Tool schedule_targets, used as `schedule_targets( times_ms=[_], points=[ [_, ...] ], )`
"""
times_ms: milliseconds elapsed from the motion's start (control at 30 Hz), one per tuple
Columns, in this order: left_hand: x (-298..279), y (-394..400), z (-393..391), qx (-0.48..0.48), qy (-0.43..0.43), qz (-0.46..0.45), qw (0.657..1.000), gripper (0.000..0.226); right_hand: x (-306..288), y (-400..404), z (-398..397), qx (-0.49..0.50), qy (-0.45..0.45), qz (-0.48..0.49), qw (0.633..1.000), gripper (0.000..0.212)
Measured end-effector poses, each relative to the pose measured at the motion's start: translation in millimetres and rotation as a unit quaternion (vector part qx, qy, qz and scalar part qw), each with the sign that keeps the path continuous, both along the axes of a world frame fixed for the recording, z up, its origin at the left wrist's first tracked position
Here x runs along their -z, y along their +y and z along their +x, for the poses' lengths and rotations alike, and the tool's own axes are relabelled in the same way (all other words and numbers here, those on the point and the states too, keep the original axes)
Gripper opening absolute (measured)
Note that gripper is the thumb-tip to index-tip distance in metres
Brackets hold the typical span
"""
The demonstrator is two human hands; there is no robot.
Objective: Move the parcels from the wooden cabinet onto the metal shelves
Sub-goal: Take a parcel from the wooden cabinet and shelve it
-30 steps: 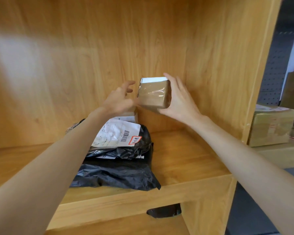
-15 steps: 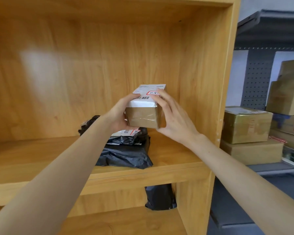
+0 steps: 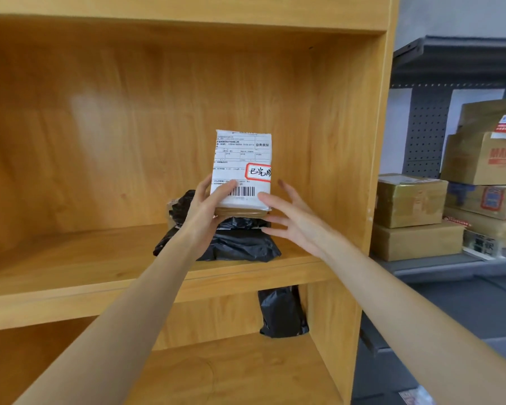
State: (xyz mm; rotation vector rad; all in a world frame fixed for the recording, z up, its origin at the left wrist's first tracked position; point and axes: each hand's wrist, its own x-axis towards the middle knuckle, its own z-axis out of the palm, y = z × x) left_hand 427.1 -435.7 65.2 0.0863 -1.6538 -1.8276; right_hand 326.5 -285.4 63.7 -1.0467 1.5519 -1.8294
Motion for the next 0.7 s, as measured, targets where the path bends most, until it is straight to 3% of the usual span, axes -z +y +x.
schedule_targets(
  times_ms=[167,333,433,700],
  points=[
    [7,10,12,0.052,-0.027,-0.014,0.998,0.076,2,16,14,0.027,-0.015,-0.028,0.999,0.106],
    [13,27,8,0.092,-0.044,-0.019,0.995,0.083,4,45,18,0.073,0.006,0.009,0.997,0.107],
    [16,42,-1,0.098,-0.030,0.004,0.995,0.079,2,64,17,0.129,0.026,0.034,0.991,0.082],
    [13,90,-38,0.123,-0.036,0.010,0.992,0.080,-4,139,-13,0.320,0.043,0.051,0.945,0.062]
  ],
)
